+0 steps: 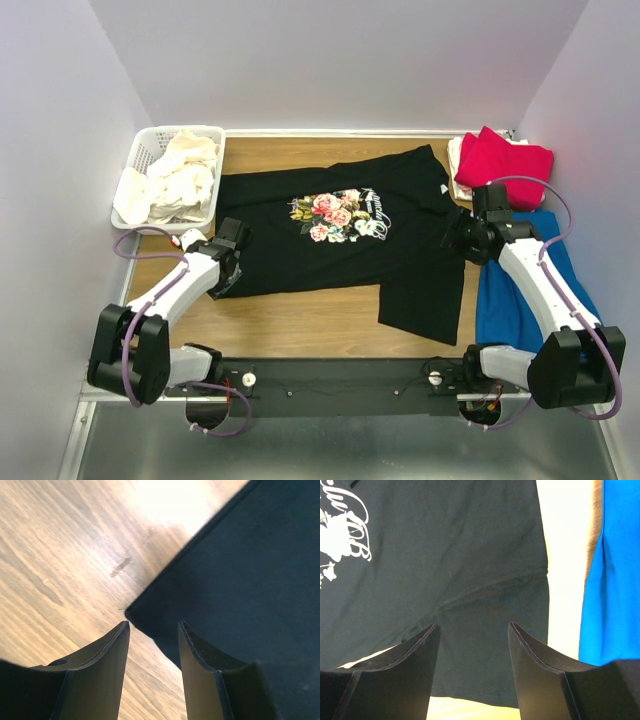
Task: Fold and stack the t-shirts
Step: Grap the side of the flattened tshirt closest away from the robot with both arms
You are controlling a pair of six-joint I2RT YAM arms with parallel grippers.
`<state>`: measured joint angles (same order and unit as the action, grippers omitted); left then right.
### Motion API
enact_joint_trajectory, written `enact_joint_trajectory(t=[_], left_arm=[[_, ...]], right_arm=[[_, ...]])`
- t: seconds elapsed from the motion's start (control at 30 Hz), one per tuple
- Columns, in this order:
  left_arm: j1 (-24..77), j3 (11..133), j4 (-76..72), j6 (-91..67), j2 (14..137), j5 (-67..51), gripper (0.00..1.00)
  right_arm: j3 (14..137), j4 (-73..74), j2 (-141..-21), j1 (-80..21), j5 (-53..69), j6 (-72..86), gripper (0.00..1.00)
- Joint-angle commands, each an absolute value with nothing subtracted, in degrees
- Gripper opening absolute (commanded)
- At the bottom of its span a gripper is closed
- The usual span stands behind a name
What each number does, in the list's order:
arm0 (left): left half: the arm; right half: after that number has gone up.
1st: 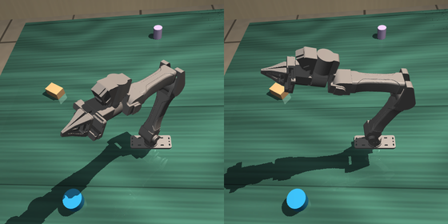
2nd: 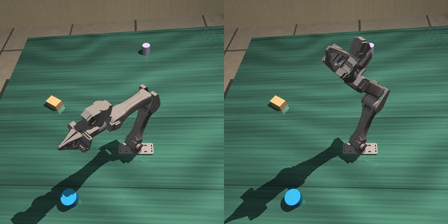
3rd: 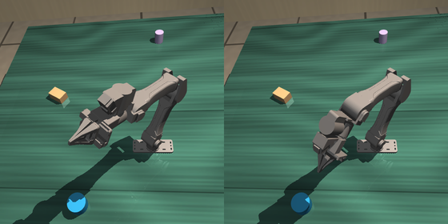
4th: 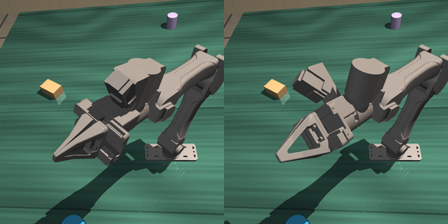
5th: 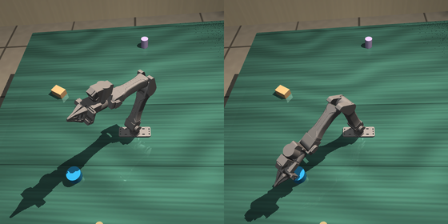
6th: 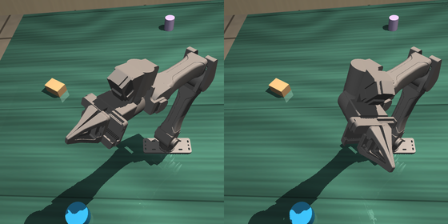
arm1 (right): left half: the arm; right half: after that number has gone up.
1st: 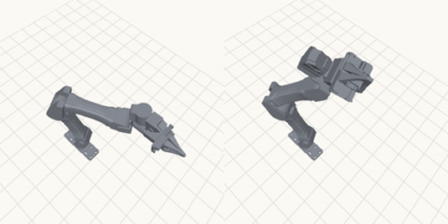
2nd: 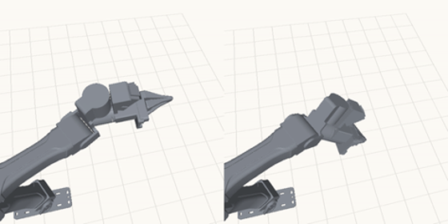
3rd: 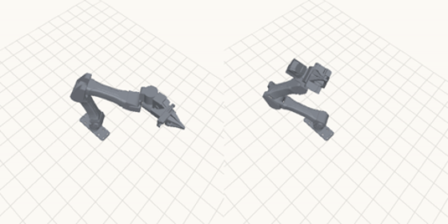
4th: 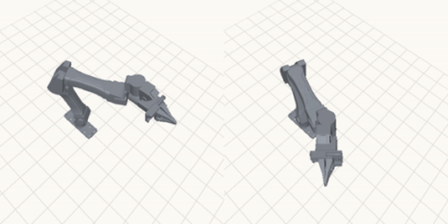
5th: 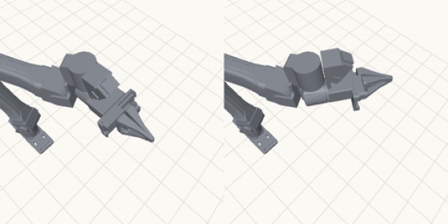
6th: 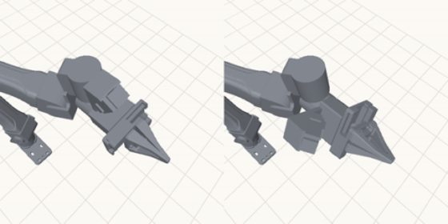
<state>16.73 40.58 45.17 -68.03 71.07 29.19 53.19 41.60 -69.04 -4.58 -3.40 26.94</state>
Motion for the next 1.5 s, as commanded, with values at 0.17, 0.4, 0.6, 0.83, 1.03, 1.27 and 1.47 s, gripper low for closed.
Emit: enact_joint_trajectory(t=[0.17,0.4,0.6,0.83,1.03,1.27,1.47], left_arm=[[19.16,42.8,48.52,-69.0,78.22,34.89,0.51],[19.34,43.68,48.69,-68.73,81.21,34.8,0.51],[19.34,44.3,48.17,-67.76,83.58,34.72,0.5],[19.34,44.56,46.5,-65.74,84.29,34.01,0.08],[19.34,45.08,47.02,-65.65,83.85,33.49,0.0],[19.42,51.23,50.36,-65.13,79.81,34.89,0.0],[19.34,60.46,52.21,-62.41,78.84,37.44,0.0]], right_arm=[[50.8,40.69,-67.94,-5.01,-3.87,27.51,0.65],[50.62,40.78,-68.03,-5.01,-4.66,28.04,0.65],[50.89,40.87,-68.29,-5.01,-4.75,28.39,0.65],[51.06,40.96,-67.59,-4.92,-5.71,28.65,0.65],[50.54,42.36,-66.71,-5.01,-7.38,28.65,0.65],[50.88,45.26,-67.14,-4.92,-8.53,29.61,0.65],[53.26,52.28,-71.8,-4.92,-5.89,31.37,0.66]])
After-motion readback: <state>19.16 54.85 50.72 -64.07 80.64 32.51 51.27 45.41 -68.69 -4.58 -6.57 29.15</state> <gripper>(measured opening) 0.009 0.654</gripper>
